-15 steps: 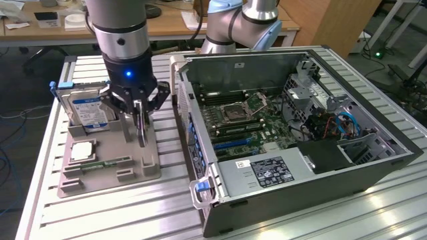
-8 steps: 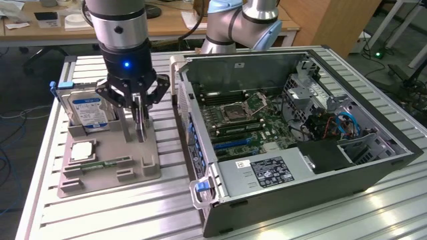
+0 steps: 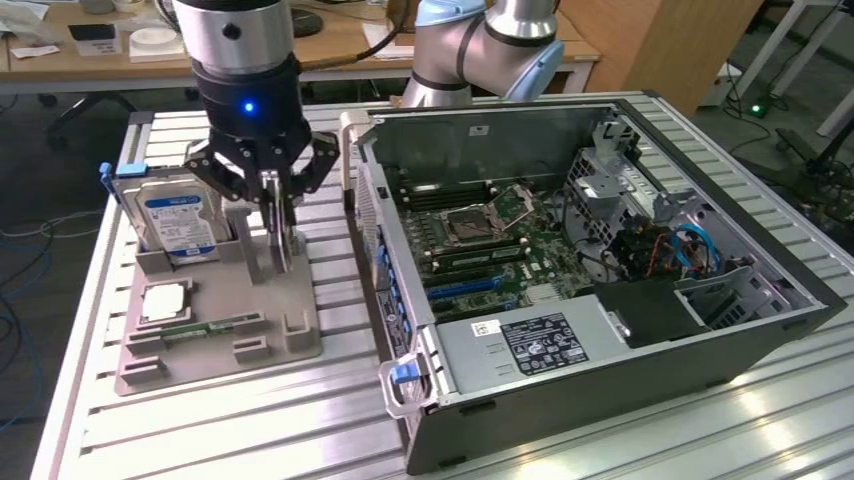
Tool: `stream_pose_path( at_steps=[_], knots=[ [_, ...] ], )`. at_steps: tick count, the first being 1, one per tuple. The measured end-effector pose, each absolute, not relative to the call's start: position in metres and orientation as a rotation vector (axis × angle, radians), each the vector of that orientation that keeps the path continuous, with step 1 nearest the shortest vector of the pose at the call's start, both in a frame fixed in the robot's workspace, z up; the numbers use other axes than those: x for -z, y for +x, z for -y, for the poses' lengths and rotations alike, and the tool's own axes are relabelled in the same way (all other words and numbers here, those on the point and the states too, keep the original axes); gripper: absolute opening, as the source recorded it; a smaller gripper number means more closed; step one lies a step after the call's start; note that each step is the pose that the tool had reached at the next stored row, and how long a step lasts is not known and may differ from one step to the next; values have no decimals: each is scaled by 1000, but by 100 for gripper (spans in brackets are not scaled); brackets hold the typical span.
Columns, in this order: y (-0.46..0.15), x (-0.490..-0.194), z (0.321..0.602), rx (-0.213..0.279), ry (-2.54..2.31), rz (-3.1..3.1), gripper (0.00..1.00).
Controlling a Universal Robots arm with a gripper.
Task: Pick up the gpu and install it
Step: 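Pick up the gpu and move the gpu toward the slot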
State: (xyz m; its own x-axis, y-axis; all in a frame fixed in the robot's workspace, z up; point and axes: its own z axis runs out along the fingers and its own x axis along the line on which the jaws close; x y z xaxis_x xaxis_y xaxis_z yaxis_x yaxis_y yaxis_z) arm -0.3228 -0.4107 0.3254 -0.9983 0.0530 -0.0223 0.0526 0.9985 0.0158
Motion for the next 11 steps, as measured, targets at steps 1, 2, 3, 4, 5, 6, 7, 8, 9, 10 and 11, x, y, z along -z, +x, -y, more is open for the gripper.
stream_pose_path(
  at_steps=[1,2,3,4,5,6,7,8,9,10,11],
  knots=[
    [-323,-328,411,-24,82,-3118,28],
    [-323,-331,411,-23,82,-3118,28],
    [-323,-334,411,-23,82,-3118,28],
    [-323,-336,411,-24,82,-3118,28],
    [-323,-339,411,-24,82,-3118,28],
    [-323,-342,411,-24,82,-3118,28],
    [-323,-345,411,-24,82,-3118,28],
    [-323,-349,411,-24,82,-3118,28],
    [-323,-353,411,-24,82,-3118,28],
    [-323,-357,411,-24,82,-3118,28],
    [-323,-361,411,-24,82,-3118,28]
  ],
)
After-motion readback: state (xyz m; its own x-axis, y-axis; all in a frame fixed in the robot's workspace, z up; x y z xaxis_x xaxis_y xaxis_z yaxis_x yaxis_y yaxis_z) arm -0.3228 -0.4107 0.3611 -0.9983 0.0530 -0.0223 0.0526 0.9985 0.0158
